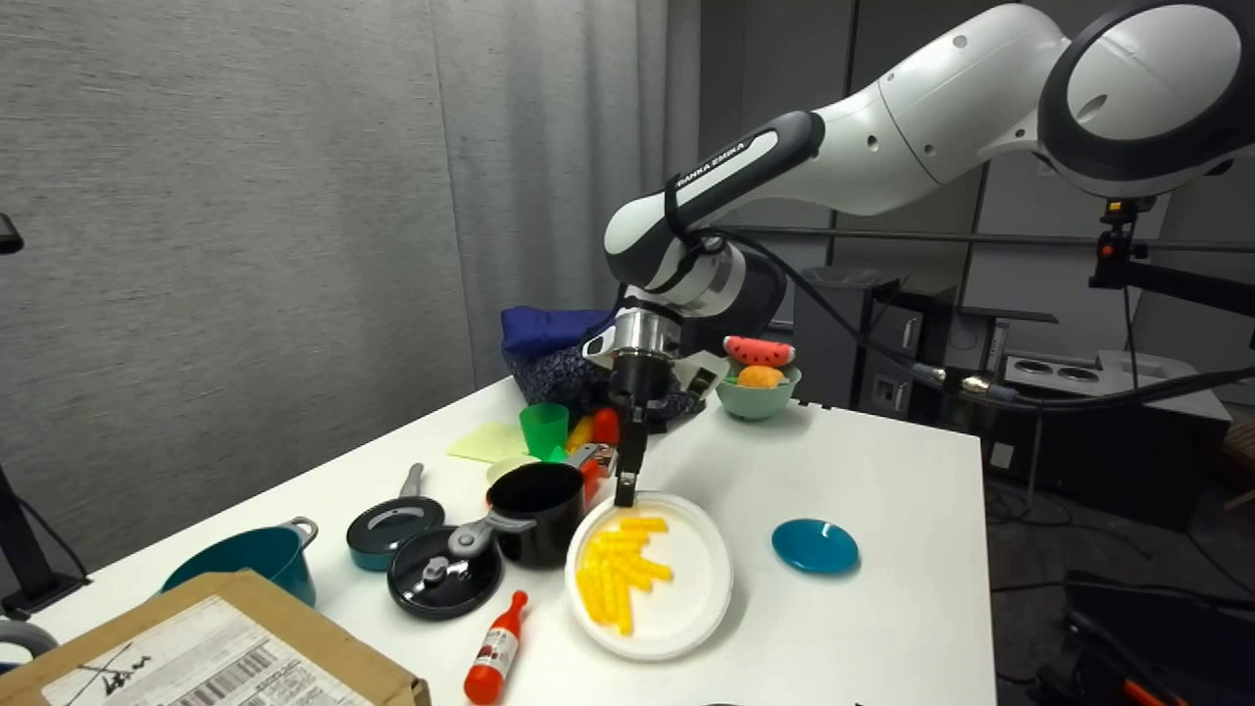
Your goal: Pour the fries on the white plate into the black pot
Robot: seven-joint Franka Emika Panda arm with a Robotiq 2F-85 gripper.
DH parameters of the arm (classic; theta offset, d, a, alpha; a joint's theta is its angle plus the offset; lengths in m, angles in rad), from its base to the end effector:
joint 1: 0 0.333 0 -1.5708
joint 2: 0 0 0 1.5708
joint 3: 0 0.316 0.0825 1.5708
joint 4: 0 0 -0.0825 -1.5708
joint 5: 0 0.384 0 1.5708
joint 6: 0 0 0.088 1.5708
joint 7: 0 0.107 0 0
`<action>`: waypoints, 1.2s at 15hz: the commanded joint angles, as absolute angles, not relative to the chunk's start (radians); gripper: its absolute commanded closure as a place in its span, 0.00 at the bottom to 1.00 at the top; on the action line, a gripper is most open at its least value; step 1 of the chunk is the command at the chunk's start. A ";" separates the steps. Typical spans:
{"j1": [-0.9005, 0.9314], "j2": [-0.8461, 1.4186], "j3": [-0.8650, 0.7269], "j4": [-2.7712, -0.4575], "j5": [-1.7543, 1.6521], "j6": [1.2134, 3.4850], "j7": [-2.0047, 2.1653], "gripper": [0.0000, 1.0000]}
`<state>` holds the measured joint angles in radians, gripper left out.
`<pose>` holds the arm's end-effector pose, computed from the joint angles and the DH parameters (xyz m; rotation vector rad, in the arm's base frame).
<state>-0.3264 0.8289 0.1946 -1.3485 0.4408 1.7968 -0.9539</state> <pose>0.6959 -0.0833 0.2222 -2.3652 -0.7347 0.0270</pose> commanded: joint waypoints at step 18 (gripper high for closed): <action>-0.379 0.890 0.122 -1.152 0.726 1.683 -0.785 0.98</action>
<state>-0.3983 0.9180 0.1445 -1.1687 0.6895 1.6177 -0.8358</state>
